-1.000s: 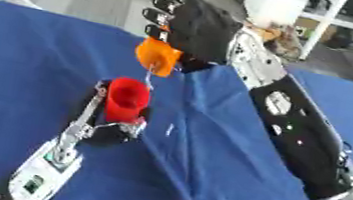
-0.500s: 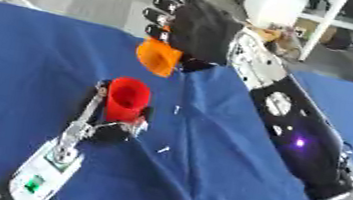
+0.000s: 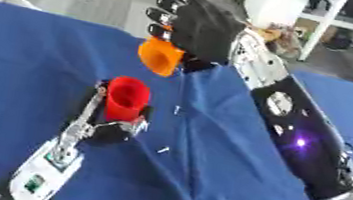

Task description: Pour the contents of one cup into another cup.

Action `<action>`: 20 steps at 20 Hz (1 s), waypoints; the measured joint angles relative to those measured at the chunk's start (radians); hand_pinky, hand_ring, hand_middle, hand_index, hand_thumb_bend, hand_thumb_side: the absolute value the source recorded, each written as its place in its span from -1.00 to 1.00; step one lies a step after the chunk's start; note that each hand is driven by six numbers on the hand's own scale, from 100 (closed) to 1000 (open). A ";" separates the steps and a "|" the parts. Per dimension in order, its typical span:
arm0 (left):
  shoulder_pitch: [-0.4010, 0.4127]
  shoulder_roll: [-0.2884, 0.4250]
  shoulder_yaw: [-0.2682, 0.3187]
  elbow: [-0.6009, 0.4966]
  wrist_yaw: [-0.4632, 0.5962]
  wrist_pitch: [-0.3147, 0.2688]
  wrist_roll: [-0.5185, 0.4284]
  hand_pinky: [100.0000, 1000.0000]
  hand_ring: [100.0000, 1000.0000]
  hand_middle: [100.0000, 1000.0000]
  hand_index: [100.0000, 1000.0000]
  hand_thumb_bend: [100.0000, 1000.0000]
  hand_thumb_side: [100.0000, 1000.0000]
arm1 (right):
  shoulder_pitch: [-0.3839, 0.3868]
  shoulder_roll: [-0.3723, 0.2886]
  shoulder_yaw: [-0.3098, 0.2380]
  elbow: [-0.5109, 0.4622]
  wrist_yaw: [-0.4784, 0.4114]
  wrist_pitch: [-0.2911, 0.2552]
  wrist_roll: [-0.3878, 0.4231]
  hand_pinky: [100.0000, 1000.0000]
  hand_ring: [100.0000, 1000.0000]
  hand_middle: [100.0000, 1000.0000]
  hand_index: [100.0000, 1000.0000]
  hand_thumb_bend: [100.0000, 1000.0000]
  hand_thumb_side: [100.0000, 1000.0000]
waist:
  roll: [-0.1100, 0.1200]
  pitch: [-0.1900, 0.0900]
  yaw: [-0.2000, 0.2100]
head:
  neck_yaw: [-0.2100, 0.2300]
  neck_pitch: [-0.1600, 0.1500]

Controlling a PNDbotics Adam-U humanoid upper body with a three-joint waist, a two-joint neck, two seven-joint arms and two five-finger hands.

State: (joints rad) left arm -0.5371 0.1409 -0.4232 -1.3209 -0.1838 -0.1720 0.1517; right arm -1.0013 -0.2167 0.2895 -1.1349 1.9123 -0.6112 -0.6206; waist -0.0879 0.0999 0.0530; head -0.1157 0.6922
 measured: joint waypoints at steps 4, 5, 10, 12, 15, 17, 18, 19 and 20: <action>0.003 0.001 0.010 0.000 0.000 -0.002 0.011 0.10 -0.38 -0.27 0.23 -1.00 -0.56 | 0.022 0.000 -0.054 0.034 -0.125 -0.005 0.013 -0.11 -0.36 -0.45 -0.28 -1.00 0.16 | 0.004 0.003 -0.001 | 0.003 0.000; 0.005 0.003 0.012 0.001 0.000 -0.002 0.014 0.10 -0.38 -0.27 0.23 -1.00 -0.56 | 0.030 0.000 -0.070 0.047 -0.171 -0.003 0.024 -0.11 -0.41 -0.50 -0.30 -1.00 0.08 | 0.005 0.005 -0.001 | 0.004 -0.001; 0.011 0.012 0.037 0.020 -0.004 -0.006 0.041 0.10 -0.37 -0.26 0.23 -1.00 -0.55 | 0.076 -0.010 -0.153 0.103 -0.490 0.031 0.136 -0.10 -0.63 -0.74 -0.44 -1.00 -0.45 | 0.011 0.011 -0.004 | 0.009 -0.007; 0.013 0.019 0.050 0.032 -0.008 -0.008 0.056 0.10 -0.37 -0.26 0.23 -1.00 -0.53 | 0.100 -0.015 -0.184 0.112 -0.641 0.062 0.195 -0.10 -0.68 -0.80 -0.49 -0.55 -0.71 | 0.015 0.012 -0.004 | 0.009 -0.009; 0.014 0.026 0.072 0.059 -0.011 -0.014 0.083 0.10 -0.34 -0.24 0.24 -1.00 -0.45 | 0.136 -0.021 -0.222 0.113 -0.868 0.120 0.283 -0.10 -0.71 -0.83 -0.52 -0.24 -0.88 | 0.017 0.016 -0.006 | 0.012 -0.011; 0.014 0.026 0.089 0.084 -0.012 -0.024 0.103 0.10 -0.29 -0.20 0.26 -0.90 -0.36 | 0.162 -0.026 -0.237 0.106 -0.995 0.154 0.335 -0.10 -0.73 -0.86 -0.54 -0.02 -1.00 | 0.017 0.018 -0.008 | 0.015 -0.015; 0.013 0.026 0.097 0.099 -0.013 -0.030 0.114 0.10 -0.28 -0.20 0.26 -0.87 -0.35 | 0.176 -0.026 -0.243 0.100 -1.050 0.169 0.358 -0.10 -0.73 -0.86 -0.54 -0.01 -1.00 | 0.017 0.018 -0.010 | 0.017 -0.017; 0.013 0.026 0.106 0.114 -0.016 -0.037 0.125 0.11 -0.24 -0.18 0.27 -0.67 -0.28 | 0.189 -0.027 -0.249 0.092 -1.100 0.184 0.379 -0.10 -0.74 -0.87 -0.55 0.04 -1.00 | 0.017 0.019 -0.011 | 0.018 -0.018; 0.013 0.026 0.115 0.129 -0.019 -0.045 0.136 0.11 -0.22 -0.17 0.28 -0.60 -0.27 | 0.203 -0.028 -0.253 0.084 -1.146 0.197 0.398 -0.10 -0.74 -0.88 -0.56 0.04 -1.00 | 0.017 0.020 -0.012 | 0.019 -0.019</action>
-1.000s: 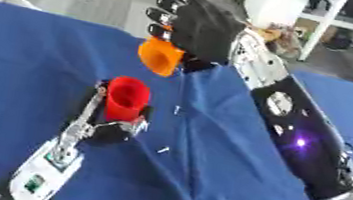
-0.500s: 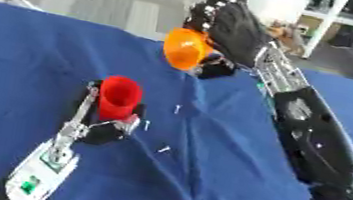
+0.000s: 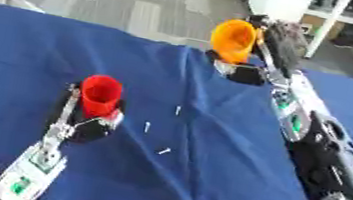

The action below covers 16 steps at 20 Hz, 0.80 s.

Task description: Pour the contents of one cup into another cup.

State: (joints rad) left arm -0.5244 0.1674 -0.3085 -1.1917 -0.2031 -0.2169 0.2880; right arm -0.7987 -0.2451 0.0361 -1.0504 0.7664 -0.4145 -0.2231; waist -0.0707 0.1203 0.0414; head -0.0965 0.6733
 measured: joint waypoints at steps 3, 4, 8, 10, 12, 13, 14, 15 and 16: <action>0.000 0.000 0.023 0.037 -0.016 -0.024 0.028 0.12 -0.19 -0.14 0.30 -0.44 -0.22 | 0.036 -0.003 -0.011 -0.021 -0.110 0.033 0.045 -0.10 -0.75 -0.88 -0.56 0.03 -1.00 | 0.000 0.003 -0.003 | 0.003 -0.005; 0.000 0.000 0.027 0.044 -0.023 -0.030 0.034 0.12 -0.19 -0.14 0.30 -0.44 -0.22 | 0.044 -0.006 -0.012 -0.026 -0.137 0.040 0.058 -0.10 -0.75 -0.88 -0.56 0.03 -1.00 | 0.000 0.003 -0.003 | 0.004 -0.007; 0.001 0.011 0.039 0.042 -0.051 -0.046 0.045 0.16 0.03 0.07 0.41 0.49 -0.12 | 0.077 -0.006 -0.017 -0.037 -0.199 0.059 0.097 -0.10 -0.77 -0.90 -0.58 0.02 -1.00 | 0.003 0.004 -0.004 | 0.006 -0.008; 0.013 0.028 0.044 0.022 -0.072 -0.047 0.045 0.17 0.11 0.16 0.45 0.72 -0.10 | 0.099 -0.006 -0.017 -0.034 -0.218 0.065 0.116 -0.09 -0.77 -0.91 -0.58 0.02 -1.00 | 0.012 0.006 -0.004 | 0.007 -0.008; 0.021 0.039 0.047 -0.006 -0.092 -0.047 0.043 0.18 0.15 0.20 0.46 0.82 -0.08 | 0.113 -0.006 -0.016 -0.026 -0.228 0.066 0.135 -0.09 -0.78 -0.91 -0.58 0.01 -1.00 | 0.019 0.006 -0.002 | 0.007 -0.009; 0.025 0.045 0.048 -0.021 -0.098 -0.045 0.041 0.19 0.16 0.22 0.47 0.84 -0.07 | 0.118 -0.005 -0.016 -0.020 -0.230 0.065 0.143 -0.09 -0.78 -0.91 -0.58 0.01 -1.00 | 0.021 0.006 -0.001 | 0.007 -0.009; 0.028 0.049 0.049 -0.036 -0.102 -0.043 0.039 0.19 0.16 0.23 0.47 0.84 -0.07 | 0.123 -0.004 -0.016 -0.014 -0.231 0.064 0.151 -0.09 -0.78 -0.91 -0.58 0.02 -1.00 | 0.023 0.006 0.000 | 0.007 -0.010; 0.032 0.053 0.050 -0.050 -0.105 -0.041 0.037 0.20 0.17 0.24 0.47 0.85 -0.05 | 0.125 -0.003 -0.016 -0.008 -0.231 0.061 0.157 -0.08 -0.78 -0.91 -0.58 0.01 -1.00 | 0.025 0.006 0.000 | 0.006 -0.012; 0.034 0.056 0.051 -0.066 -0.105 -0.038 0.035 0.20 0.18 0.25 0.47 0.85 -0.04 | 0.128 0.000 -0.016 0.000 -0.232 0.059 0.164 -0.08 -0.78 -0.91 -0.58 0.01 -1.00 | 0.027 0.006 0.002 | 0.006 -0.012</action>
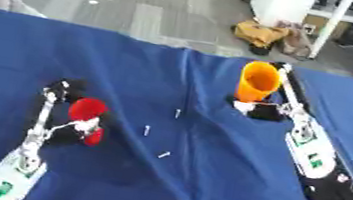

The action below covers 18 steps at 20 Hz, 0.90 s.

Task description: Pour the contents of one cup into another cup.

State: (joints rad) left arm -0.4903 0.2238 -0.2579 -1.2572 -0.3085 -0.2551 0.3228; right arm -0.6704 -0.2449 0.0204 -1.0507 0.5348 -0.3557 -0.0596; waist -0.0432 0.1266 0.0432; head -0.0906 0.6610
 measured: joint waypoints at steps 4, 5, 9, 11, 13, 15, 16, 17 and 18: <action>0.011 0.015 0.004 -0.081 0.016 0.019 -0.009 0.21 0.19 0.26 0.47 0.79 0.11 | 0.008 0.017 0.008 0.028 -0.008 -0.011 0.022 -0.08 -0.78 -0.91 -0.58 0.03 -1.00 | 0.013 0.001 0.007 | -0.005 -0.003; 0.015 0.018 0.004 -0.103 0.026 0.027 -0.012 0.22 0.20 0.26 0.48 0.76 0.17 | 0.010 0.021 0.011 0.033 -0.009 -0.015 0.027 -0.07 -0.77 -0.91 -0.58 0.04 -1.00 | 0.015 0.001 0.008 | -0.008 -0.003; 0.023 0.024 0.005 -0.194 0.081 0.066 -0.030 0.22 0.21 0.27 0.48 0.70 0.34 | 0.011 0.048 0.025 0.056 -0.003 -0.029 0.051 -0.04 -0.74 -0.88 -0.55 0.16 -1.00 | 0.029 0.003 0.019 | -0.022 -0.003; 0.026 0.028 0.005 -0.241 0.103 0.085 -0.041 0.22 0.21 0.28 0.49 0.68 0.39 | 0.011 0.064 0.036 0.065 0.014 -0.040 0.064 0.06 -0.59 -0.73 -0.42 0.38 -0.94 | 0.033 0.004 0.021 | -0.028 -0.003; 0.033 0.032 0.005 -0.284 0.119 0.101 -0.049 0.23 0.21 0.27 0.49 0.67 0.41 | 0.015 0.074 0.045 0.070 0.045 -0.055 0.078 0.19 -0.36 -0.53 -0.25 0.58 -0.74 | 0.034 0.004 0.021 | -0.032 -0.003; 0.041 0.032 0.005 -0.314 0.130 0.114 -0.057 0.23 0.21 0.27 0.49 0.67 0.42 | 0.024 0.080 0.053 0.075 0.083 -0.071 0.091 0.29 -0.20 -0.39 -0.13 0.67 -0.67 | 0.032 0.004 0.021 | -0.034 -0.003; 0.044 0.033 0.005 -0.326 0.132 0.119 -0.060 0.23 0.20 0.27 0.49 0.67 0.43 | 0.030 0.083 0.055 0.076 0.102 -0.079 0.098 0.45 -0.03 -0.19 0.10 0.87 -0.50 | 0.032 0.005 0.021 | -0.035 -0.003; 0.047 0.033 0.006 -0.335 0.133 0.124 -0.063 0.23 0.20 0.27 0.49 0.67 0.43 | 0.034 0.084 0.056 0.077 0.119 -0.087 0.103 0.49 0.02 -0.14 0.18 0.94 -0.44 | 0.031 0.005 0.021 | -0.035 -0.003; 0.052 0.033 0.007 -0.341 0.134 0.128 -0.066 0.23 0.20 0.27 0.49 0.66 0.44 | 0.040 0.084 0.057 0.079 0.134 -0.095 0.107 0.70 0.27 0.09 0.48 1.00 -0.02 | 0.030 0.006 0.020 | -0.035 -0.003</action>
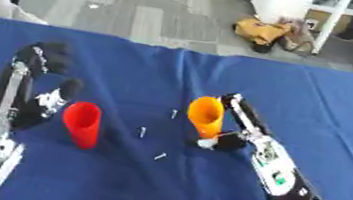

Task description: Pour the contents of one cup into another cup.

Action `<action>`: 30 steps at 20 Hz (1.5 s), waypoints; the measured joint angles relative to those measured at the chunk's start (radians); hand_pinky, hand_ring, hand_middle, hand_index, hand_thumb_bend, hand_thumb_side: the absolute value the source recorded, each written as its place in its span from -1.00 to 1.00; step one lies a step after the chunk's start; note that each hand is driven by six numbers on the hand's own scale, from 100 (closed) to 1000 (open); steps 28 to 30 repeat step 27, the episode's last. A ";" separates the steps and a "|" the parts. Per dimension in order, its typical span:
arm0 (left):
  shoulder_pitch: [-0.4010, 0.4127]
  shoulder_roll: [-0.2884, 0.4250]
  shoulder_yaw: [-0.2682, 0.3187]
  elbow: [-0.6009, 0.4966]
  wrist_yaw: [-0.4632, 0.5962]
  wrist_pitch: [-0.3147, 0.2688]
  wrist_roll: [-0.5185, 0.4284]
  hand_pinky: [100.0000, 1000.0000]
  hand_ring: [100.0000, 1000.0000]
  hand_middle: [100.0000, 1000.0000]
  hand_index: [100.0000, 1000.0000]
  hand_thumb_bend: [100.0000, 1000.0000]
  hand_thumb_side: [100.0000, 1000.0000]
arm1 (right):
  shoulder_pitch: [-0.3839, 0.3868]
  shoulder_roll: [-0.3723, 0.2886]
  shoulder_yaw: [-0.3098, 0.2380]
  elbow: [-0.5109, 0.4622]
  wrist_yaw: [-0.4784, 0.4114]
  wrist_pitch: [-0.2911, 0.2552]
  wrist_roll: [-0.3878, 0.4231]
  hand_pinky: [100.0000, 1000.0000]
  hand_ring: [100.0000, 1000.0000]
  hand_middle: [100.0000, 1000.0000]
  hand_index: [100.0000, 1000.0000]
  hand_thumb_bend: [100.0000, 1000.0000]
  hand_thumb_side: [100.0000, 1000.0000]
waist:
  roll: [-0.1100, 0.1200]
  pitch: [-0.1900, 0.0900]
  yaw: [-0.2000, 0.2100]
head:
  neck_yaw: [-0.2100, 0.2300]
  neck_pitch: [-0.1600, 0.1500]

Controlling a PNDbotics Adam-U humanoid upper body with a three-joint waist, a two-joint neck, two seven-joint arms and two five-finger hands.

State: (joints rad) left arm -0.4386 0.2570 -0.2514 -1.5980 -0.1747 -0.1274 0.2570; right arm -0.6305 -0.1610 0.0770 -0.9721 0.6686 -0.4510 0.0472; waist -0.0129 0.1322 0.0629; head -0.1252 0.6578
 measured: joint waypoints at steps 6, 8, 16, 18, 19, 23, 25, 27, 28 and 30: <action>0.016 0.009 0.005 -0.007 0.002 0.011 -0.003 0.23 0.20 0.27 0.48 0.67 0.47 | 0.028 0.000 -0.019 -0.030 0.012 -0.029 -0.012 0.80 0.35 0.18 0.58 1.00 -0.02 | -0.002 0.000 -0.003 | 0.001 0.000; 0.017 0.010 0.009 -0.007 0.002 0.012 -0.003 0.23 0.21 0.27 0.48 0.67 0.48 | 0.034 -0.001 -0.031 -0.059 -0.012 -0.021 -0.025 0.78 0.31 0.15 0.55 1.00 -0.02 | -0.003 0.000 -0.005 | 0.003 0.000; 0.034 0.016 0.019 -0.007 0.002 0.018 -0.005 0.24 0.24 0.29 0.48 0.68 0.55 | 0.069 -0.023 -0.092 -0.251 -0.203 0.057 -0.068 0.71 0.21 0.07 0.47 1.00 0.06 | -0.011 0.004 -0.010 | 0.012 0.001; 0.040 0.016 0.023 -0.007 0.002 0.019 -0.004 0.24 0.25 0.29 0.48 0.68 0.58 | 0.084 -0.030 -0.105 -0.301 -0.252 0.081 -0.075 0.68 0.18 0.05 0.46 0.94 0.22 | -0.013 0.006 -0.011 | 0.016 0.002; 0.044 0.016 0.025 -0.007 0.002 0.020 -0.004 0.24 0.25 0.29 0.48 0.68 0.58 | 0.092 -0.031 -0.110 -0.322 -0.275 0.094 -0.080 0.68 0.18 0.04 0.46 0.92 0.24 | -0.013 0.007 -0.012 | 0.017 0.005; 0.051 0.016 0.029 -0.007 0.003 0.024 -0.008 0.24 0.26 0.30 0.48 0.68 0.59 | 0.126 -0.037 -0.123 -0.385 -0.350 0.149 -0.104 0.62 0.14 0.00 0.42 0.58 0.54 | -0.017 0.009 -0.016 | 0.019 0.009; 0.055 0.016 0.031 -0.007 0.006 0.025 -0.009 0.24 0.27 0.31 0.48 0.68 0.61 | 0.139 -0.037 -0.125 -0.405 -0.378 0.171 -0.111 0.61 0.13 -0.01 0.42 0.51 0.62 | -0.019 0.009 -0.016 | 0.023 0.009; 0.060 0.016 0.034 -0.007 0.008 0.028 -0.011 0.24 0.29 0.33 0.48 0.68 0.62 | 0.148 -0.037 -0.125 -0.419 -0.397 0.188 -0.116 0.60 0.12 -0.02 0.41 0.39 0.66 | -0.019 0.009 -0.016 | 0.025 0.009; 0.060 0.016 0.034 -0.007 0.008 0.028 -0.011 0.24 0.29 0.33 0.48 0.68 0.62 | 0.148 -0.037 -0.125 -0.419 -0.397 0.188 -0.116 0.60 0.12 -0.02 0.41 0.39 0.66 | -0.019 0.009 -0.016 | 0.025 0.009; 0.060 0.016 0.034 -0.007 0.008 0.028 -0.011 0.24 0.29 0.33 0.48 0.68 0.62 | 0.148 -0.037 -0.125 -0.419 -0.397 0.188 -0.116 0.60 0.12 -0.02 0.41 0.39 0.66 | -0.019 0.009 -0.016 | 0.025 0.009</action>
